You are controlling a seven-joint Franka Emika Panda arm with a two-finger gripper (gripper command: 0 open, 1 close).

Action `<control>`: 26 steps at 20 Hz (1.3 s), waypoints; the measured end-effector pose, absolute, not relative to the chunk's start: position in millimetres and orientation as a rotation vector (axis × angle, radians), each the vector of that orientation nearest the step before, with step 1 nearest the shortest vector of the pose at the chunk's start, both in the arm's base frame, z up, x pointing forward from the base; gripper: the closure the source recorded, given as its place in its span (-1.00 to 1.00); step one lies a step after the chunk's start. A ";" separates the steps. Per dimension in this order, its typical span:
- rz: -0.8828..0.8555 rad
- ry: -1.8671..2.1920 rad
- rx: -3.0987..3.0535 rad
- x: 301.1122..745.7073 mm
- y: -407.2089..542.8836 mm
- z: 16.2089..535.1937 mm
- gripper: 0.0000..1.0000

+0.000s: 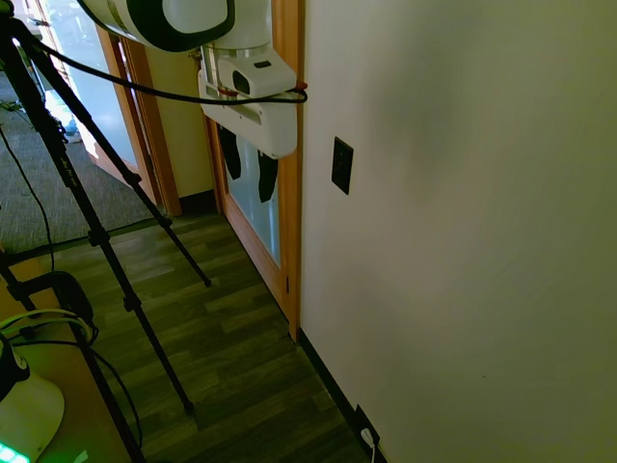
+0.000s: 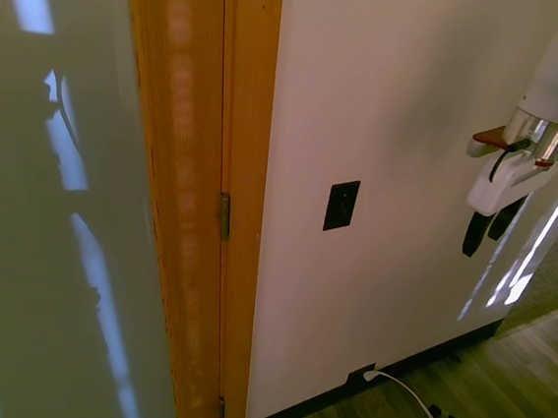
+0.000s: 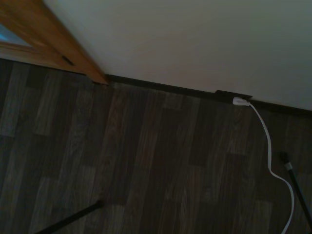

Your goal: Turn on the light

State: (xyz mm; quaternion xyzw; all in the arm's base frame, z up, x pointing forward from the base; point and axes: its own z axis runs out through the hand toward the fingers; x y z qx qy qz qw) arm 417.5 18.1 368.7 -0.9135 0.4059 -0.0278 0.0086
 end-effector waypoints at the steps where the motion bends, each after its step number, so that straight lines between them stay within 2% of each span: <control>1: -0.085 1.268 -2.854 417.7 18.1 368.1 -1.00; 4: -0.119 1.254 -2.853 422.9 21.8 370.9 -1.00; 8: -0.249 1.227 -2.839 445.8 49.3 368.8 -1.00; 13: -0.377 1.296 -2.791 504.4 67.3 354.1 -1.00; 19: -0.419 1.386 -2.701 569.8 73.9 323.3 -1.00; 26: -0.563 1.494 -2.583 588.8 74.8 311.2 -1.00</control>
